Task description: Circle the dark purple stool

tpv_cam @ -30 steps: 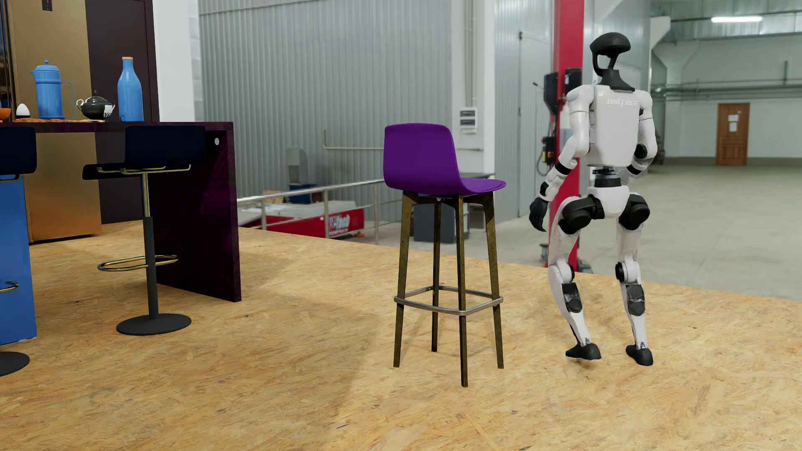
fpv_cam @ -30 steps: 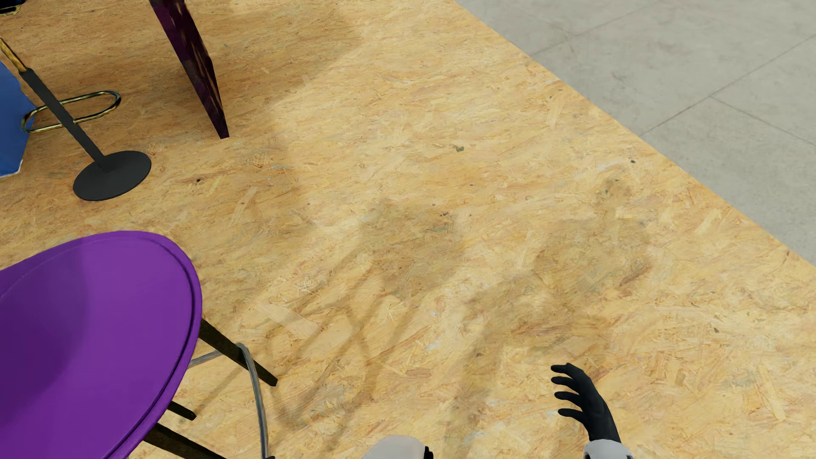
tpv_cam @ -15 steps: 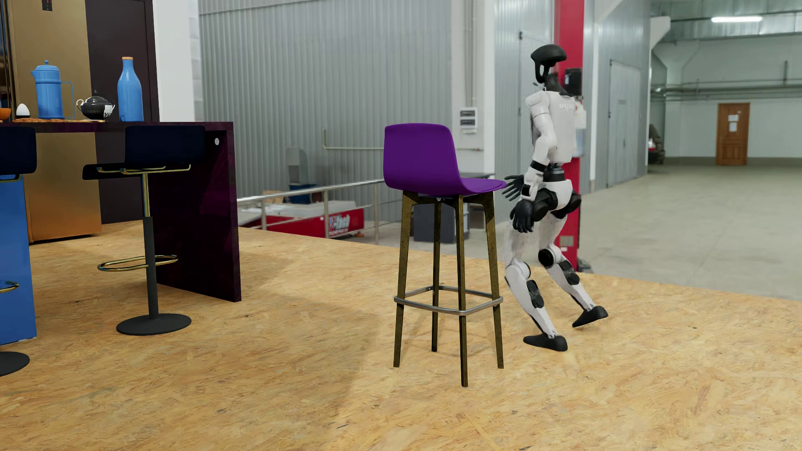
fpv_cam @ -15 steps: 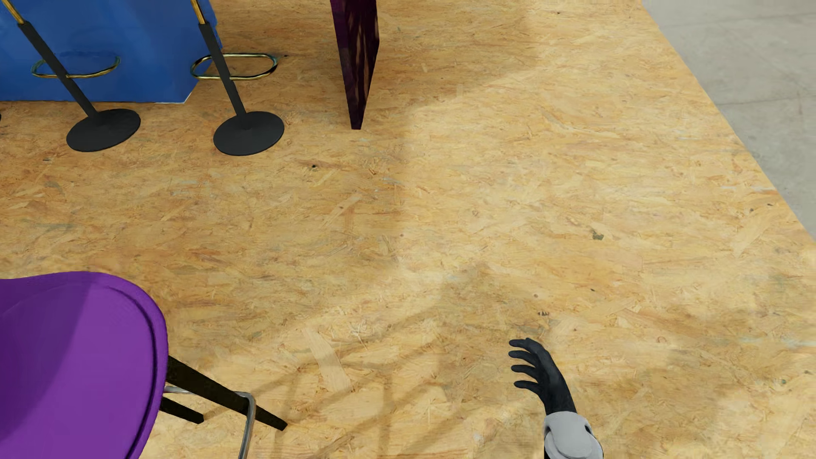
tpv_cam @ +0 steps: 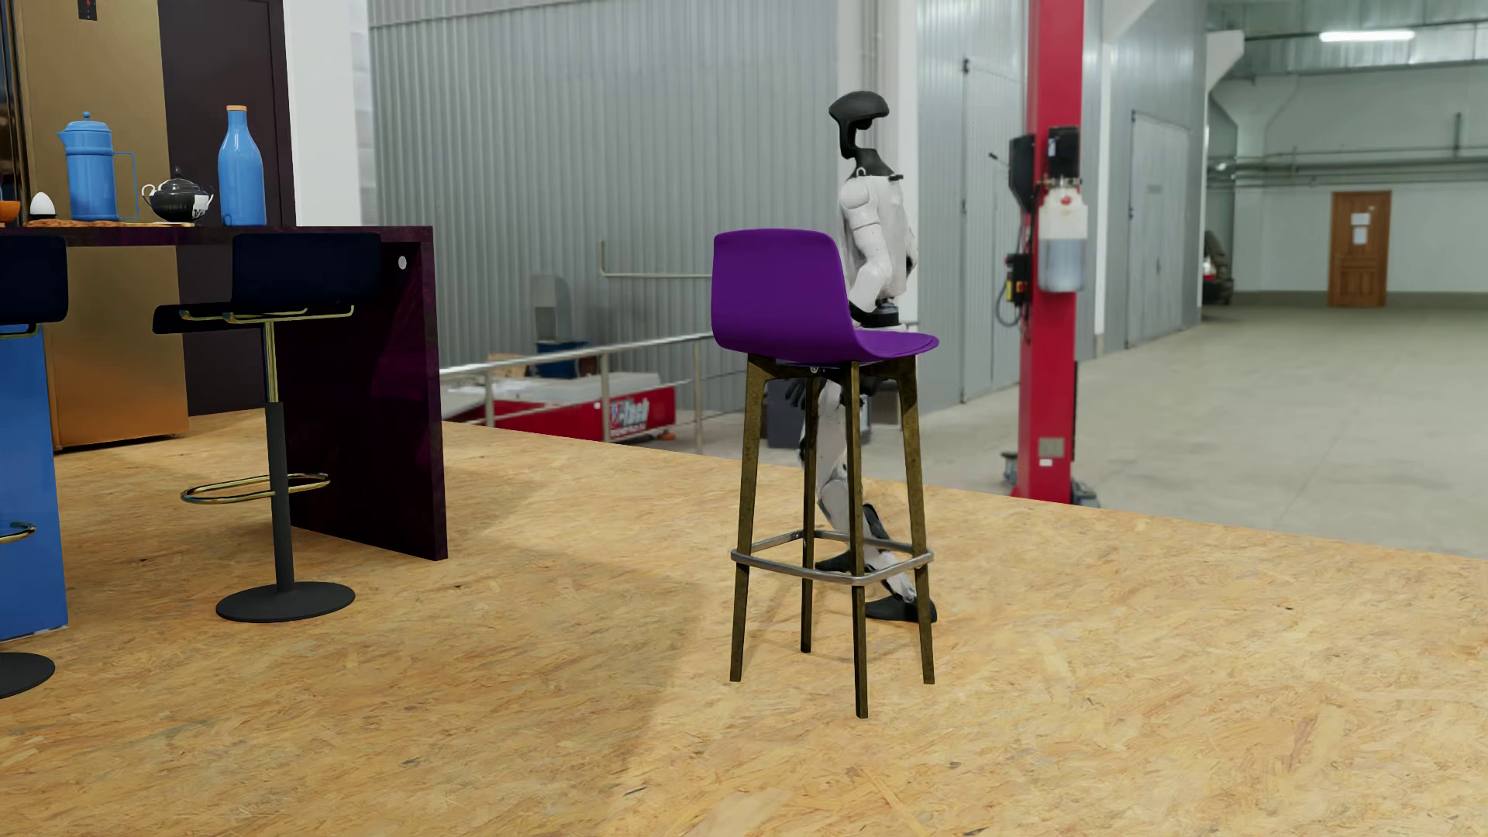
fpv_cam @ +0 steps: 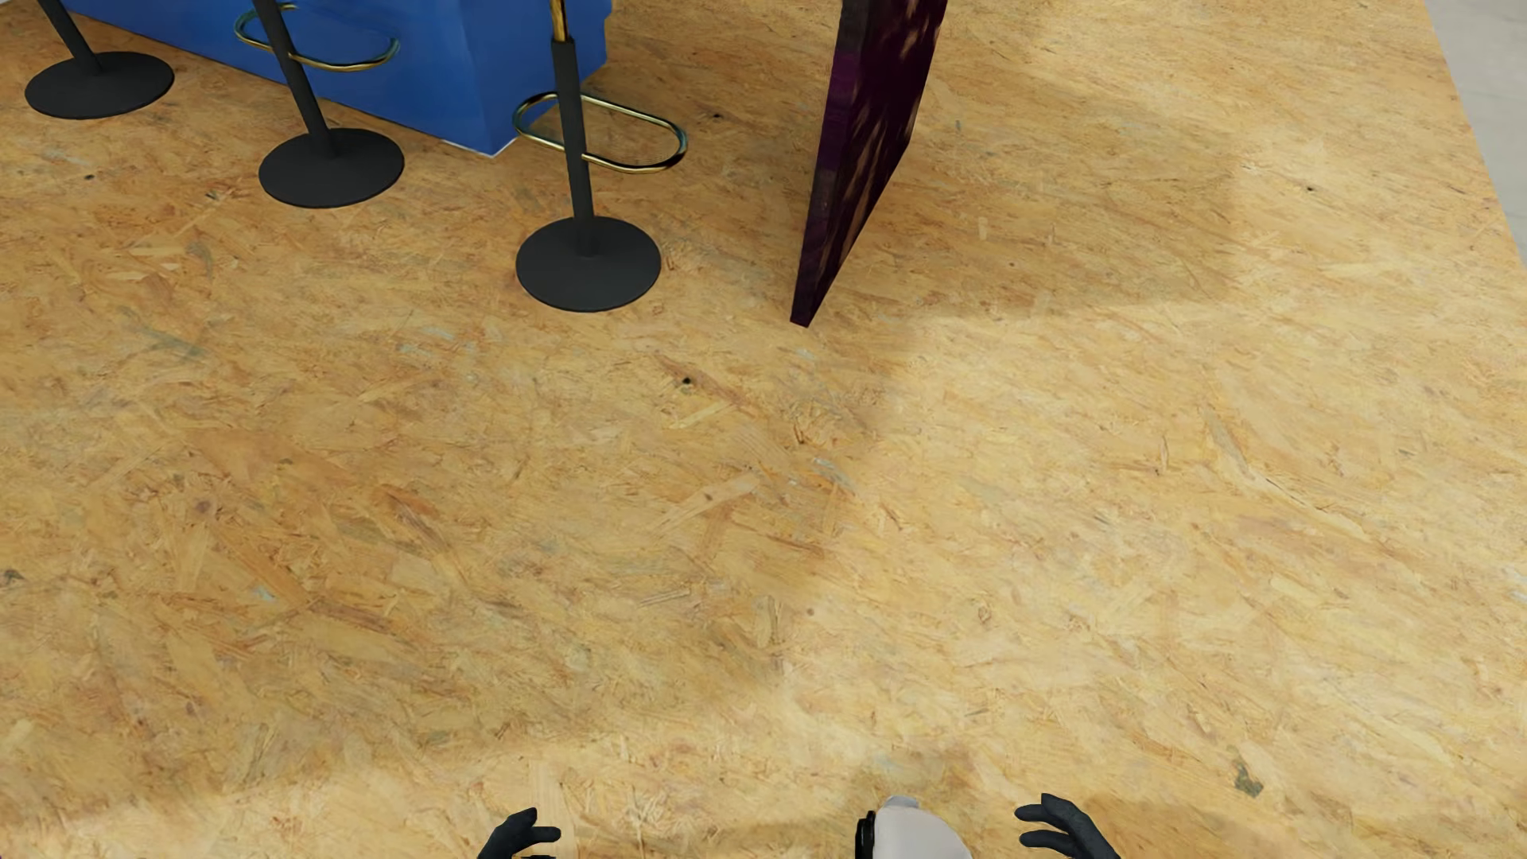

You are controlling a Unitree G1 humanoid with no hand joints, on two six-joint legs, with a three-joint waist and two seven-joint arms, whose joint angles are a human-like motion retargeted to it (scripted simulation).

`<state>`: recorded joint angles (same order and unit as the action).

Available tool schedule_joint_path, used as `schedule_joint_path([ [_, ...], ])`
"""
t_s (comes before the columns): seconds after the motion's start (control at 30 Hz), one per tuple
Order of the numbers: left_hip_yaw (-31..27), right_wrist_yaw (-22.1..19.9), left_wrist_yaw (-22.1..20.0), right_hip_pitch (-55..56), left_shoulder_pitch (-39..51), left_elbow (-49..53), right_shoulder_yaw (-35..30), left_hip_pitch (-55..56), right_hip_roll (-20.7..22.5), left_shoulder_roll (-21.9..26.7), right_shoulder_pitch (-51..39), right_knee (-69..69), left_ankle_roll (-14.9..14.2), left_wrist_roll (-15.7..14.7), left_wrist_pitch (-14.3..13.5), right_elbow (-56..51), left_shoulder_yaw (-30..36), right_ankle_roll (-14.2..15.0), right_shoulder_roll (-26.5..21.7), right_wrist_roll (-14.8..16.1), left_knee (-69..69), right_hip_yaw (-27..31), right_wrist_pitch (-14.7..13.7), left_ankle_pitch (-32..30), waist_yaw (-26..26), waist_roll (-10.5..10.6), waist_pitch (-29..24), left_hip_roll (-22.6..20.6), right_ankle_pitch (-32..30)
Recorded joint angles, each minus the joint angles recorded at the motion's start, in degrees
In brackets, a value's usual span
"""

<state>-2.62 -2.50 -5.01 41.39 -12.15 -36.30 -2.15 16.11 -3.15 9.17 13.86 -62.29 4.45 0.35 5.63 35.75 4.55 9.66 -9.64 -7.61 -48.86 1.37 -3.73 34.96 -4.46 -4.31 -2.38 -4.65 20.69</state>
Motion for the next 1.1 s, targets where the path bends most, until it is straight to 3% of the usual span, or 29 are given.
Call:
schedule_joint_path([
  [0.03,-0.96,0.5,0.15,0.58,3.22,0.76,0.43,-1.45,-0.55,-0.92,2.52,6.81,-1.03,-0.99,-0.36,-0.32,0.11,0.09,-1.45,0.33,-2.36,-1.15,1.22,0.9,0.47,-1.73,0.13,-1.06,-0.42],
  [0.07,-1.06,-0.01,1.21,-1.59,6.0,1.32,0.58,0.43,-1.93,-0.89,2.05,11.46,1.6,-2.17,-0.25,3.14,-0.24,0.19,-3.15,1.57,-12.05,-2.68,-0.1,-2.02,0.18,-2.44,-0.46,-1.94,-7.68],
  [0.1,1.43,-1.85,3.21,-4.17,6.83,0.17,0.52,4.76,-2.47,-1.18,0.82,10.53,2.73,-3.14,-0.13,3.51,0.01,-5.56,-4.86,3.4,-21.22,-5.77,-0.87,-9.86,-1.7,0.04,-0.82,0.83,-4.37],
  [0.13,4.44,-4.39,5.54,-7.54,5.97,-1.44,0.54,8.34,-3.39,-1.59,-1.48,10.54,0.56,-3.58,-0.04,2.1,-1.85,-9.51,-4.97,5.04,-25.1,-8.59,-0.66,-14.42,-3.61,2.57,-1.39,3.96,-1.48],
  [0.17,6.44,-6.92,7.61,-11.7,3.76,-1.0,1.14,11.42,-4.51,-0.15,-4.87,11.42,-2.25,-3.15,0.76,0.08,-2.66,-5.5,-5.07,6.32,-25.99,-10.11,0.03,-12.04,-7.48,4.97,-2.43,5.73,0.78],
  [0.23,6.73,-10.31,8.04,-17.27,-3.62,0.75,-4.29,15.4,-6.19,2.34,-11.12,10.86,-1.52,-0.91,3.01,-4.61,-3.59,-5.66,-1.17,7.74,-14.12,-12.6,0.83,-5.7,-12.17,8.54,-0.33,8.41,5.15],
  [0.27,5.69,-10.25,6.48,-14.26,-4.84,-4.32,-5.46,14.64,-7.47,4.13,-14.43,0.8,-2.74,-0.4,3.64,-4.71,-0.14,-3.45,1.81,7.4,-7.46,-10.36,-0.36,-7.3,-11.1,9.55,0.73,8.19,2.16],
  [0.3,4.88,-8.79,4.08,-10.03,-4.05,-7.68,-6.59,12.04,-5.97,3.92,-13.43,-7.36,-2.77,-1.22,4.76,-1.86,1.67,-2.03,2.78,6.53,-6.65,-4.46,-3.81,-5.56,-8.58,8.67,0.78,6.25,-3.37],
  [0.33,4.26,-6.51,1.8,-6.95,-4.5,-5.91,-5.19,8.72,-3.99,2.52,-9.38,-7.68,-2.99,-2.65,5.62,-2.15,-0.08,-0.92,2.85,5.31,-4.83,0.18,-5.59,-4.16,-5.83,7.02,0.67,4.61,-2.07],
  [0.37,3.08,-3.85,-0.24,-4.05,-4.5,-3.66,-3.62,5.83,-3.65,0.88,-4.81,-3.89,-3.31,-3.93,5.49,-1.69,-1.43,-0.17,1.01,3.84,-2.91,1.84,-6.05,-2.86,-2.19,5.03,1.24,2.95,2.09],
  [0.4,1.67,-1.69,-1.06,-2.87,-1.44,-0.5,-1.07,2.94,-3.21,-0.5,-1.06,2.94,-3.89,-3.85,5.24,0.91,-1.26,0.65,-0.29,2.68,-1.47,2.18,-5.22,-1.4,-1.36,2.82,1.52,1.7,1.44],
  [0.43,0.16,-0.15,-0.47,-4.56,0.93,2.63,-0.56,2.64,-3.77,-3.7,0.86,9.15,-2.86,-3.46,4.16,3.04,-2.29,-0.07,-2.91,2.29,-4.86,0.7,-3.43,-0.53,-1.67,2.61,1.7,1.49,-1.78],
  [0.47,1.61,0.24,2.28,-7.8,2.1,0.73,-0.86,5.4,-3.86,-4.46,-0.59,9.01,1.4,-3.62,1.59,4.76,0.91,-7.13,-5.72,2.85,-13.86,-2.8,-0.76,-3.79,-3.68,5.04,1.12,3.25,1.08],
  [0.5,4.31,-0.86,6.52,-11.73,0.68,-1.08,-0.07,7.88,-3.93,-2.51,-3.2,10.65,1.29,-4.55,-0.53,3.57,-0.58,-5.07,-5.59,3.98,-18.91,-4.98,1.73,-6.07,-6.51,6.91,0.63,4.5,2.9],
  [0.53,6.43,-2.71,9.83,-16.16,-1.26,-1.64,-0.28,10.02,-4.4,-0.34,-5.62,13.03,-1.12,-5.68,-1.5,0.87,-2.5,-4.67,-4.91,5.44,-21.24,-7.2,3.36,-6.15,-9.33,8.53,0.35,4.57,4.4],
  [0.57,8.34,-5.11,11.34,-20.71,-3.41,-0.4,-1.52,11.95,-5.54,0.92,-7.61,15.49,-1.71,-6.5,-1.28,-3.14,-3.32,-4.42,-3.41,7.13,-20.58,-9.26,3.99,-5.73,-12.91,9.45,0.3,3.88,5.85],
  [0.63,7.98,-8.04,8.95,-25.54,-6.41,1.26,-4.52,15.1,-5.94,0.27,-14.68,13.61,-2.2,-5.96,0.8,-5.12,-2.09,-2.32,-0.73,9.25,-12.62,-9.6,0.93,-4.91,-16.55,11.09,0.84,4.37,7.61],
  [0.67,6.72,-7.97,6.31,-21.52,-7.52,-2.13,-4.19,14.51,-4.45,2.08,-18.0,1.14,0.67,-5.05,1.24,-2.3,1.15,-0.84,2.71,9.23,-5.86,-6.95,-2.39,-8.84,-13.96,12.11,1.33,6.44,1.49],
  [0.7,6.18,-6.72,3.36,-16.02,-6.94,-6.98,-5.68,12.06,-3.59,2.0,-15.85,-8.16,0.72,-4.19,1.7,-1.28,2.56,0.19,3.69,8.16,-6.14,-2.81,-4.59,-6.32,-10.09,9.94,0.52,4.8,-6.27],
  [0.73,5.6,-4.64,1.08,-10.33,-6.59,-6.93,-6.64,10.14,-2.33,2.15,-11.28,-9.57,0.64,-4.17,2.87,-1.64,1.21,0.89,2.86,6.6,-5.4,0.13,-5.34,-4.43,-5.91,6.58,0.62,3.12,-6.0],
  [0.77,4.41,-2.01,-0.46,-5.95,-4.14,-3.33,-3.26,7.46,-1.37,1.93,-5.19,-7.03,0.43,-4.46,4.48,0.97,-0.87,1.42,1.24,4.42,-3.87,1.99,-5.73,-2.86,-3.27,3.31,0.83,1.5,0.18],
  [0.83,0.79,1.69,-0.56,-0.52,1.97,0.24,0.73,1.14,-1.88,1.03,2.57,0.12,-0.34,-3.43,4.62,1.25,-0.3,2.44,-1.86,0.82,-1.24,1.13,0.84,0.86,0.72,-1.16,1.1,-0.26,-0.21],
  [0.87,-0.91,2.19,0.95,-0.44,6.39,1.44,2.0,-0.68,-2.58,0.6,4.82,9.62,-0.8,-2.31,4.56,1.84,-1.43,3.52,-2.19,0.53,-2.13,1.31,2.69,2.23,0.89,-3.42,1.0,-1.41,-0.63],
  [0.9,-0.7,1.31,3.11,-3.38,7.11,2.3,1.52,1.69,-3.22,-1.18,2.84,9.8,-0.72,-1.63,3.38,3.69,-1.4,1.49,-4.13,1.93,-11.76,-1.21,3.01,-1.29,-0.49,-1.87,-0.26,-0.15,-3.33],
  [0.93,2.1,-0.63,6.09,-6.79,6.14,0.16,1.16,5.46,-3.71,-1.5,-0.19,9.75,0.76,-1.51,1.43,1.88,-0.64,-3.97,-5.06,3.94,-19.34,-4.53,3.56,-6.65,-1.69,0.91,-1.47,2.75,-0.34],
  [0.97,5.93,-3.39,9.36,-10.46,1.92,-0.75,1.17,8.36,-4.26,-0.95,-4.16,10.45,0.71,-1.41,-0.48,-0.49,-1.84,-4.64,-4.94,5.8,-20.84,-6.53,3.35,-8.89,-4.76,3.53,-2.56,5.56,2.1],
  [1.03,7.71,-9.4,10.88,-17.59,-4.59,1.02,-2.28,12.73,-6.06,1.94,-11.39,11.46,-1.95,-0.87,-0.13,-4.12,-3.33,-2.88,-1.9,8.04,-13.43,-9.81,1.42,-6.0,-12.69,8.44,-2.41,6.3,6.18],
  [1.07,7.06,-11.0,8.46,-16.19,-7.98,-0.35,-3.8,12.21,-7.06,2.69,-14.69,2.97,0.63,-0.4,0.29,-3.93,-1.26,-1.19,1.58,7.83,-8.53,-8.38,-0.64,-3.07,-13.73,10.25,-1.38,5.95,4.02],
  [1.1,5.81,-10.83,5.4,-11.71,-9.15,-5.99,-6.59,10.09,-5.54,3.26,-13.89,-5.87,0.79,-0.22,0.8,-2.5,1.9,0.39,2.74,6.76,-8.04,-3.48,-3.16,-0.97,-12.31,10.18,-0.03,4.26,-2.58],
])
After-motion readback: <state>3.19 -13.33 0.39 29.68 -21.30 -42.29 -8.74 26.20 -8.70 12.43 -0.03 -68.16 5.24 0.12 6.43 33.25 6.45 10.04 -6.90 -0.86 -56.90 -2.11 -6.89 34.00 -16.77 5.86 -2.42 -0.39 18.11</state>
